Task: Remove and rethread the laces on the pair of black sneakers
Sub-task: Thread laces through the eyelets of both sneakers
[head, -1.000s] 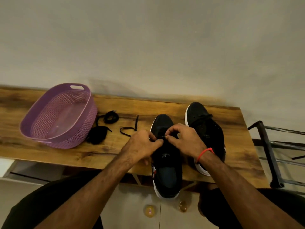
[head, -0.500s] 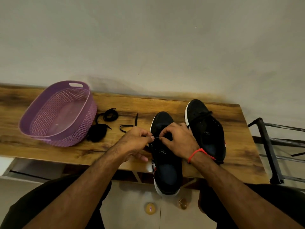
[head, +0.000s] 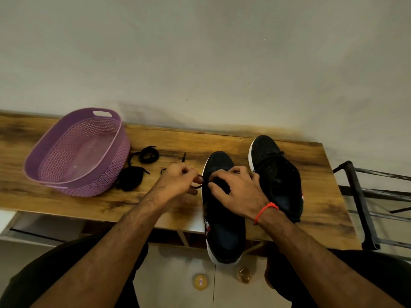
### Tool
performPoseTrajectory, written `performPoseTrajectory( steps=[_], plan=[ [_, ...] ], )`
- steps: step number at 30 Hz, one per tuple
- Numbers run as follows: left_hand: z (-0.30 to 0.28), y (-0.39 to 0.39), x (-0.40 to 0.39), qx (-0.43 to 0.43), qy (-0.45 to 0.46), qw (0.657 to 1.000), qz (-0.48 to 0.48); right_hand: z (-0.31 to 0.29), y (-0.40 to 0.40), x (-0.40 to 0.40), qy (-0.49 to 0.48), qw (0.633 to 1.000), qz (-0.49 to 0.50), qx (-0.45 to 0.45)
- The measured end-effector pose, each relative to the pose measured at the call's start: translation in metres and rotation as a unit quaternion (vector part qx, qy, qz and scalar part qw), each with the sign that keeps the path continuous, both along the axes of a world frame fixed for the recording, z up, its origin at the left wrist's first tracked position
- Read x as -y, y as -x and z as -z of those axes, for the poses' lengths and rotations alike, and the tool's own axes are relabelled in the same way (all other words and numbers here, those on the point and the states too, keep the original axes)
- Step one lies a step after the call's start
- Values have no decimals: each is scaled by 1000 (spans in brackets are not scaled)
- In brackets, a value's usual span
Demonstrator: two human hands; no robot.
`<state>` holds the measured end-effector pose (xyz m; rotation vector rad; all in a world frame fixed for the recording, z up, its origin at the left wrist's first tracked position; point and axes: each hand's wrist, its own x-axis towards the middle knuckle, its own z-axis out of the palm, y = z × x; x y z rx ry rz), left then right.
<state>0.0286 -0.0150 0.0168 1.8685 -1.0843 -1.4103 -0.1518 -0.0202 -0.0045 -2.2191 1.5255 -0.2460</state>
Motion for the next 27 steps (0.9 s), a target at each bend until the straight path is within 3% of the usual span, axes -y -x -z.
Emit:
performPoseTrajectory(
  steps=[2, 3, 5, 6, 7, 8, 10, 11, 12, 13, 15, 17, 19, 20, 21, 22, 23, 24, 25, 26, 27],
  plan=[
    [-7, -15, 9, -107, 39, 988, -100, 1, 0, 1, 1, 1000, 12, -8],
    [-11, -25, 14, -192, 68, 965, -164, 1, 0, 1, 2, 1000, 15, -10],
    [-18, -43, 21, -344, 143, 881, -291, 2, 0, 1, 6, 1000, 16, -14],
    [-19, -50, 24, -372, 174, 850, -329, 2, -1, 1, 10, 1000, 16, -17],
    [-20, -52, 24, -356, 197, 850, -336, 2, -1, 1, 14, 1000, 16, -19],
    [-19, -51, 24, -289, 209, 883, -304, 2, -1, 1, 17, 1000, 17, -20],
    [-16, -37, 17, -49, 223, 966, -121, 2, -1, 1, 20, 999, 21, -25],
    [-11, -29, 12, 84, 224, 971, 22, 2, 0, 1, 21, 999, 22, -28],
    [-3, -21, 9, 188, 207, 945, 169, 2, 0, 1, 23, 999, 23, -32],
    [3, -14, 5, 248, 172, 912, 279, 2, 1, 1, 25, 999, 22, -34],
    [11, -8, 2, 260, 106, 896, 344, 1, 2, 1, 26, 999, 18, -41],
    [6, -15, 7, 208, 122, 942, 234, 1, 2, 2, 22, 999, 14, -44],
    [-6, -26, 15, 42, 166, 985, -25, 1, 2, 3, 23, 999, 8, -44],
    [-15, -34, 21, -90, 169, 969, -154, 2, 1, 3, 23, 999, 5, -44],
    [-22, -40, 24, -217, 169, 930, -245, 2, 1, 3, 22, 999, 3, -42],
    [-26, -45, 24, -309, 161, 891, -291, 3, 1, 4, 20, 999, 4, -39],
    [-27, -47, 22, -349, 148, 874, -303, 3, 2, 4, 18, 999, 4, -37],
    [-26, -47, 20, -329, 128, 890, -288, 3, 2, 4, 16, 999, 5, -37],
    [-24, -45, 17, -250, 116, 930, -242, 3, 1, 4, 16, 999, 5, -39],
    [-20, -38, 14, -120, 117, 972, -163, 3, 1, 4, 17, 999, 5, -40],
    [-14, -30, 11, 40, 133, 989, -55, 3, 0, 4, 18, 999, 6, -42]
  ],
)
